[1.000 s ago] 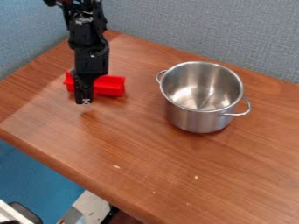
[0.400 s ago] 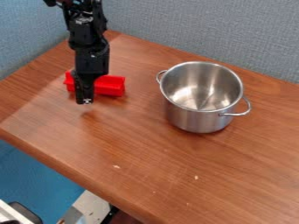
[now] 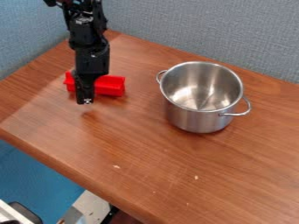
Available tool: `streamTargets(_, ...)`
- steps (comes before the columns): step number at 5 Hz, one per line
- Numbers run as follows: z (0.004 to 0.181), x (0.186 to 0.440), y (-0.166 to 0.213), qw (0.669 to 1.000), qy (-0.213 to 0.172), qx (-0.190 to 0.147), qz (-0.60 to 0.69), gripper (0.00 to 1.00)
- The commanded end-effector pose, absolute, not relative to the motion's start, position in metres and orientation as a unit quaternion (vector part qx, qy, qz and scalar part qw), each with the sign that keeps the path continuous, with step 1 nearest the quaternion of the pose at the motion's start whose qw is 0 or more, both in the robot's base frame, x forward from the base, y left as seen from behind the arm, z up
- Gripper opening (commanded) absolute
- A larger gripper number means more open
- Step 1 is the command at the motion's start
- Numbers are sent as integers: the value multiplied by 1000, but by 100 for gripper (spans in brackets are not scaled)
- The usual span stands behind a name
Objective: Put the red object in the metal pot
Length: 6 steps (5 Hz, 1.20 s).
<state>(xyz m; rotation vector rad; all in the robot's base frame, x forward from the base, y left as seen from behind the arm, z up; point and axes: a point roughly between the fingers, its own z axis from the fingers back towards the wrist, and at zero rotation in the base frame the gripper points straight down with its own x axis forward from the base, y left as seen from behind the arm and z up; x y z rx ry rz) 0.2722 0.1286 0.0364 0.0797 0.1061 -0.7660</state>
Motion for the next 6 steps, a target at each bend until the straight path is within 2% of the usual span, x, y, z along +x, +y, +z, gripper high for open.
streamTargets(1, 68, 281, 125, 925, 17, 75, -372, 0)
streamTargets(3, 109, 295, 89, 910, -25, 112, -400, 0)
streamTargets(4, 120, 304, 67, 900, -58, 112, -416, 0)
streamTargets(5, 136, 301, 42, 889, -75, 119, -436, 0)
streamTargets(6, 129, 284, 61, 892, -85, 95, -433, 100)
